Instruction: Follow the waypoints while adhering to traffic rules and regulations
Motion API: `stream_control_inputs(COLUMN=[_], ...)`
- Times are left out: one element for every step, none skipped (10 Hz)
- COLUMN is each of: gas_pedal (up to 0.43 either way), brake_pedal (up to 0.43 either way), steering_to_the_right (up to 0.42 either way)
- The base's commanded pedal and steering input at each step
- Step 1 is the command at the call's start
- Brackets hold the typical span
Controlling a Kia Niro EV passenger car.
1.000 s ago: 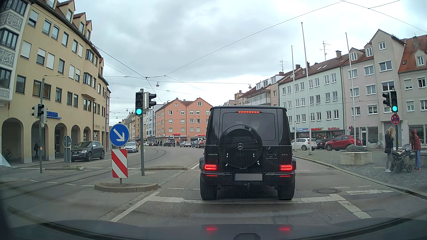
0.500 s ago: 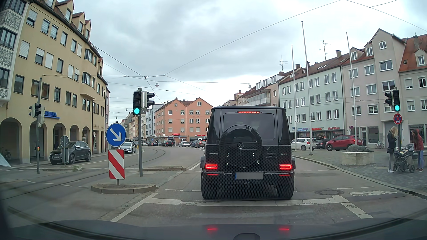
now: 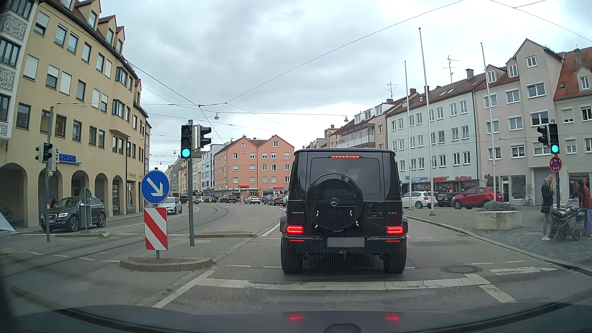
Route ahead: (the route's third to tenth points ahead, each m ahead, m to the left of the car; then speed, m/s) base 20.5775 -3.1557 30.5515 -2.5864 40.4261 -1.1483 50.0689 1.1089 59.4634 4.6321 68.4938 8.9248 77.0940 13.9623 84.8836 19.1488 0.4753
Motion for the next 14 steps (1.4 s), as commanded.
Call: stream_control_inputs(gas_pedal=[0.000,0.000,0.000,0.000,0.000,0.000,0.000,0.000,0.000,0.000,0.000,0.000,0.000,0.000], brake_pedal=[0.110,0.110,0.110,0.110,0.104,0.085,0.073,0.061,0.061,0.061,0.061,0.067,0.067,0.073], steering_to_the_right=[0.020,0.020,0.020,0.020,0.020,0.020,0.020,0.020,0.020,0.020,0.020,0.020,0.020,0.020])
